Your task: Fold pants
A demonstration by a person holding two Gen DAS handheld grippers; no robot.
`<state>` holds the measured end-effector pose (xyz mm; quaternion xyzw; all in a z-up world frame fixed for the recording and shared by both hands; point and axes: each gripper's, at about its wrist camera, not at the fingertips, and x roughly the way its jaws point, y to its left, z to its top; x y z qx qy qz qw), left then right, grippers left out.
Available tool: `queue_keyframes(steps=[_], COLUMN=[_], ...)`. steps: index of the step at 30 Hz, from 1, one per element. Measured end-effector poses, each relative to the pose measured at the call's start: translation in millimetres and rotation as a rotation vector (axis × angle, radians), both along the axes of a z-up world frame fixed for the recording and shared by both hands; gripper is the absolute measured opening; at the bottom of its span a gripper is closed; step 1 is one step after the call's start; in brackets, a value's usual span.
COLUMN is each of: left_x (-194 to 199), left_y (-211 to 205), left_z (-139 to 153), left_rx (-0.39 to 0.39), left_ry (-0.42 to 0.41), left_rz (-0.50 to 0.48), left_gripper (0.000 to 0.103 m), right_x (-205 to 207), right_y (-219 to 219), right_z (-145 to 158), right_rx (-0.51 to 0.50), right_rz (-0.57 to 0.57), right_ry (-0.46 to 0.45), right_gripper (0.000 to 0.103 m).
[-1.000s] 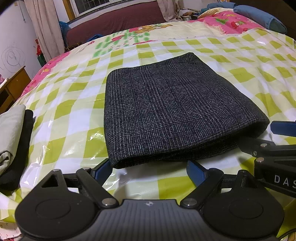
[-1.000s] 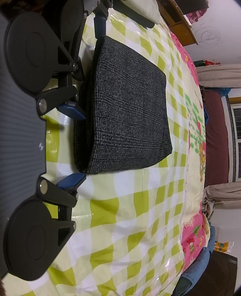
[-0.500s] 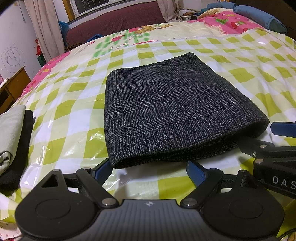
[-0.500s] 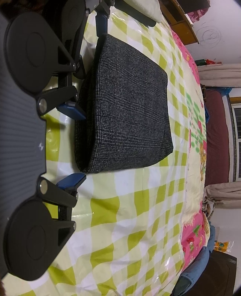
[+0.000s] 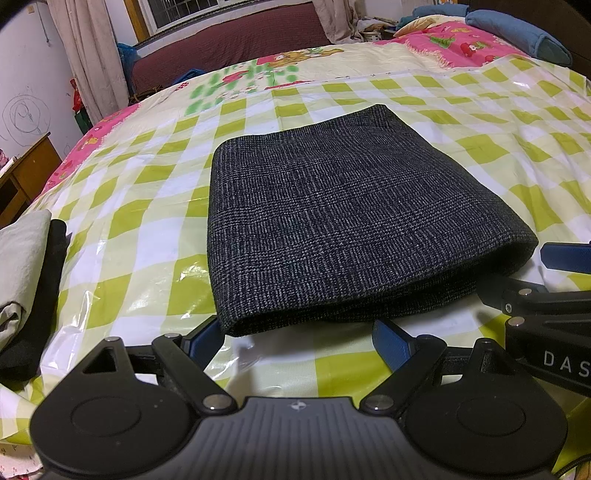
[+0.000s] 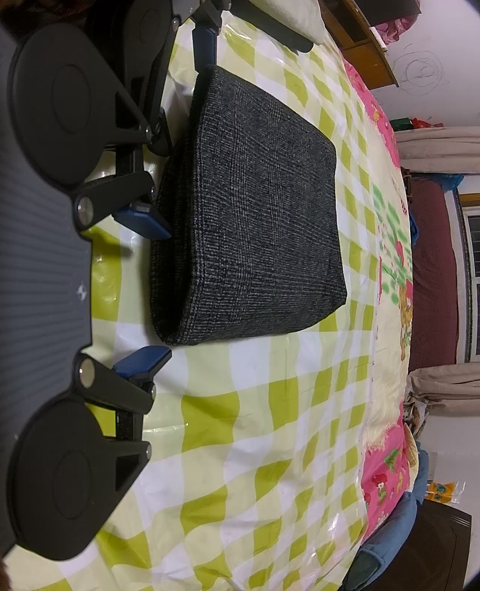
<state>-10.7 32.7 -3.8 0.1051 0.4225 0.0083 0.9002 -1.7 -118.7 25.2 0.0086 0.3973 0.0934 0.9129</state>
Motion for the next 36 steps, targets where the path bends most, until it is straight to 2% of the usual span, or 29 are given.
queue_keyframes(steps=[11, 23, 36], left_x=[0.2, 4.7, 4.4], left_y=[0.4, 2.5, 1.1], left_z=[0.8, -3.0, -1.7], left_rx=[0.006, -0.004, -0.004], left_ry=[0.003, 0.06, 0.071], left_rz=[0.006, 0.037, 0.049], left_gripper=[0.1, 0.1, 0.1], right_x=[-0.2, 3.5, 3.9], right_y=[-1.2, -0.9, -1.5], right_z=[-1.4, -6.7, -7.6], right_rx=[0.003, 0.007, 0.01], right_rz=[-0.002, -0.012, -0.015], right_ry=[0.004, 0.024, 0.024], right_gripper=[0.065, 0.065, 0.065])
